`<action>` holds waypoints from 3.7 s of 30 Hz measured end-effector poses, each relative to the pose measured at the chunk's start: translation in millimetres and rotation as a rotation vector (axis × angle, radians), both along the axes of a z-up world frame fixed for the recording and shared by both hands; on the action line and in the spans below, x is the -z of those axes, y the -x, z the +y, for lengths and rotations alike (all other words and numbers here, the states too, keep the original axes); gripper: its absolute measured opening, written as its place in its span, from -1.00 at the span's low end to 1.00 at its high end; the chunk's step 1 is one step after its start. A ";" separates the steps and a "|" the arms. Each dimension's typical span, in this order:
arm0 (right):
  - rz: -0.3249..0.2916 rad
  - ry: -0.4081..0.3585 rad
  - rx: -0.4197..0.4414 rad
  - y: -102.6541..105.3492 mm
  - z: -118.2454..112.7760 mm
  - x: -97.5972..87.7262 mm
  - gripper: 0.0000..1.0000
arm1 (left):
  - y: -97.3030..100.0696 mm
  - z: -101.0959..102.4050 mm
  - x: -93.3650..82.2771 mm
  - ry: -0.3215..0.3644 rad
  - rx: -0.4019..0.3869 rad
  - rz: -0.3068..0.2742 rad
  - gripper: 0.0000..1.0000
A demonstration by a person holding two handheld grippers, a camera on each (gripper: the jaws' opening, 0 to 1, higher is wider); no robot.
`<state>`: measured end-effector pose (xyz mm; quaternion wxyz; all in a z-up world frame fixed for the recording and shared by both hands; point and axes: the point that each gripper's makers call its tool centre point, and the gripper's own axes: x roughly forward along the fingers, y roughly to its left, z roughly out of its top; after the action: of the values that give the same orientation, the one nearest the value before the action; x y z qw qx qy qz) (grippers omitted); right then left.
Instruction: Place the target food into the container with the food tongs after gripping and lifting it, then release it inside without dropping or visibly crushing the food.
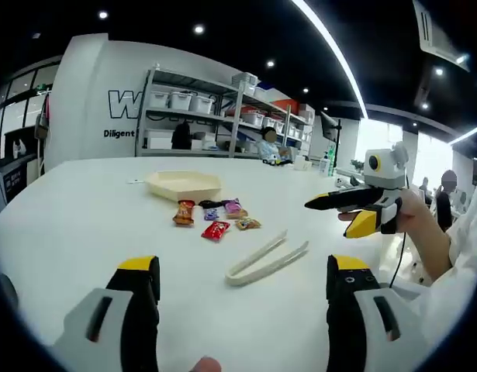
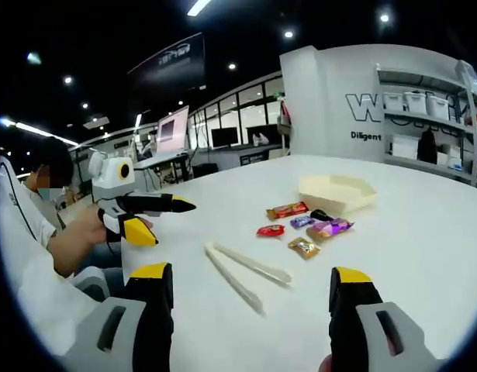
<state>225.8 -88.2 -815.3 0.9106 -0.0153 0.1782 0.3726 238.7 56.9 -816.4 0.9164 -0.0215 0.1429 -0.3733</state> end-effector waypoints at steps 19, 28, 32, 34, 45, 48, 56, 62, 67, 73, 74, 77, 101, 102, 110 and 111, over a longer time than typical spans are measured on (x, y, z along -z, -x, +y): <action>-0.002 0.013 -0.021 0.7 2.3 3.2 0.58 | 1.1 -0.7 1.9 -0.003 0.003 0.004 0.75; -0.015 0.019 -0.049 1.9 6.4 3.5 0.49 | 1.0 -0.2 2.8 -0.003 0.003 0.005 0.75; -0.014 0.020 -0.052 2.3 6.6 4.5 0.48 | 1.1 0.2 3.3 -0.002 0.002 0.006 0.75; -0.014 0.020 -0.053 2.7 6.9 4.8 0.48 | 1.2 0.4 3.9 -0.003 0.002 0.007 0.75; -0.015 0.026 -0.058 3.2 6.6 5.8 0.46 | 1.7 -0.4 4.5 -0.004 0.004 0.008 0.75; -0.016 0.028 -0.059 3.5 6.4 5.5 0.46 | 2.0 -0.4 4.9 -0.006 0.005 0.009 0.75; -0.016 0.031 -0.061 4.1 6.3 4.7 0.45 | 1.1 -1.2 3.1 -0.008 0.008 0.007 0.74; -0.020 0.034 -0.065 3.0 6.0 4.2 0.42 | 0.7 -1.8 2.8 -0.010 0.009 0.008 0.74; -0.020 0.039 -0.071 2.2 6.0 4.4 0.40 | 0.3 -1.8 2.4 -0.013 0.009 0.008 0.73; -0.022 0.046 -0.081 1.7 6.7 5.8 0.39 | -0.1 -2.6 1.9 -0.015 0.011 0.007 0.73; -0.023 0.047 -0.084 1.3 6.9 6.1 0.38 | -0.2 -2.9 1.5 -0.015 0.012 0.007 0.73; -0.030 0.053 -0.103 1.2 8.5 7.2 0.30 | -0.3 -3.5 1.3 -0.014 0.013 0.006 0.73; -0.041 0.078 -0.212 -7.9 11.6 26.0 -0.38 | 1.0 -0.6 7.7 -0.019 0.010 0.019 0.73; -0.041 0.080 -0.223 -8.1 11.9 28.0 -0.41 | 0.9 -0.6 8.1 -0.019 0.009 0.020 0.73; -0.031 0.094 -0.272 -6.6 14.1 38.8 -0.53 | 0.6 -1.4 10.2 -0.023 0.010 0.024 0.73; -0.028 0.095 -0.278 -6.5 14.3 40.2 -0.55 | 0.7 -1.5 10.4 -0.024 0.011 0.025 0.73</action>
<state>232.3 -73.9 -855.5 0.8509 -0.0881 0.1791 0.4860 238.0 55.4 -826.9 0.9127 -0.0145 0.1588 -0.3762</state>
